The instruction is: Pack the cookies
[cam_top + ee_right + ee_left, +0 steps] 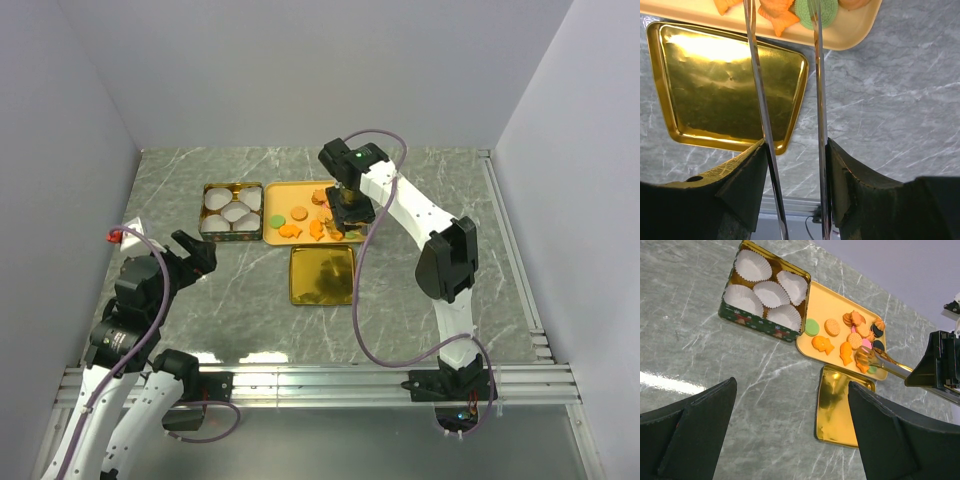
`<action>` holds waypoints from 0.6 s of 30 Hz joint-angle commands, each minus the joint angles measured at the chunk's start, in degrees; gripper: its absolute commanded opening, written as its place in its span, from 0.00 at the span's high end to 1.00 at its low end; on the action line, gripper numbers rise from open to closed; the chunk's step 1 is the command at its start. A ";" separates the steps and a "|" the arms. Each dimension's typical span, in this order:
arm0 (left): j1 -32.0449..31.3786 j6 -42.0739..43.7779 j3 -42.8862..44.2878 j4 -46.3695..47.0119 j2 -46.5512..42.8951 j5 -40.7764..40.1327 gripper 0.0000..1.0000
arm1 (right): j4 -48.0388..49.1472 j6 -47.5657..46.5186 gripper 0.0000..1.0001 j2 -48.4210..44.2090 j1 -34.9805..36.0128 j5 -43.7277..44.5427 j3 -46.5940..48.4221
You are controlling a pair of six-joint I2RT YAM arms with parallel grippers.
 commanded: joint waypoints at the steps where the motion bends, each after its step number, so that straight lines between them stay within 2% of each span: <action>1: -0.12 1.06 -0.18 2.20 0.61 1.10 0.00 | 0.65 -0.71 0.45 0.95 0.52 1.52 1.45; 18: -0.21 1.50 -0.09 2.20 1.92 2.42 0.01 | 0.47 -0.80 0.47 3.85 2.37 2.13 2.86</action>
